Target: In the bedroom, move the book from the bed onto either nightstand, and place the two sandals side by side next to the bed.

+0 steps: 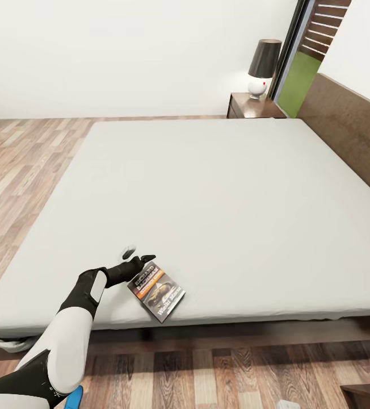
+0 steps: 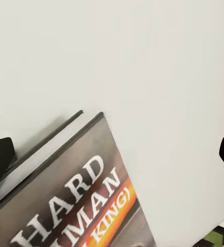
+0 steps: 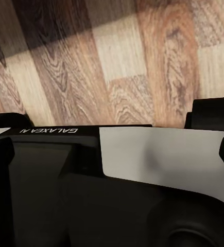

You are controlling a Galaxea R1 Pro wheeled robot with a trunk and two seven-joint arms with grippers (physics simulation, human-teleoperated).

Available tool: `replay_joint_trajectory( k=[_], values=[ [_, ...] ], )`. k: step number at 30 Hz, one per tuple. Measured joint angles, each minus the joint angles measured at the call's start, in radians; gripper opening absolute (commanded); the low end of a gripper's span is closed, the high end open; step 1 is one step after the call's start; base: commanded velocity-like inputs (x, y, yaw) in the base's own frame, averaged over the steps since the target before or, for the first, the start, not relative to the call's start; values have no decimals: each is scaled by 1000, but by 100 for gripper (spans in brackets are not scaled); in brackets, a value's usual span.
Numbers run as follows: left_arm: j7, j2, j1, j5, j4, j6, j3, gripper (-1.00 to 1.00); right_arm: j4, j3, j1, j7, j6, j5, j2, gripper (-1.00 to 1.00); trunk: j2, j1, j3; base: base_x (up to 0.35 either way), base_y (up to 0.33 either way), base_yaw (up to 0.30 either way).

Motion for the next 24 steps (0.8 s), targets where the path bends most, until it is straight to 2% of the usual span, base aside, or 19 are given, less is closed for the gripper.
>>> replay_joint_trajectory(
  k=[7,14,24],
  values=[
    [1,0,0,0,0,0,0,100,0,0,0,0,0,0,0,100,0,0,0,-1,-7,0],
    [2,0,0,0,0,0,-1,100,0,0,0,0,0,0,0,100,0,0,0,0,-142,0],
    [2,0,0,0,0,0,-1,100,0,0,0,0,0,0,0,100,0,0,0,0,-13,0]
  ],
)
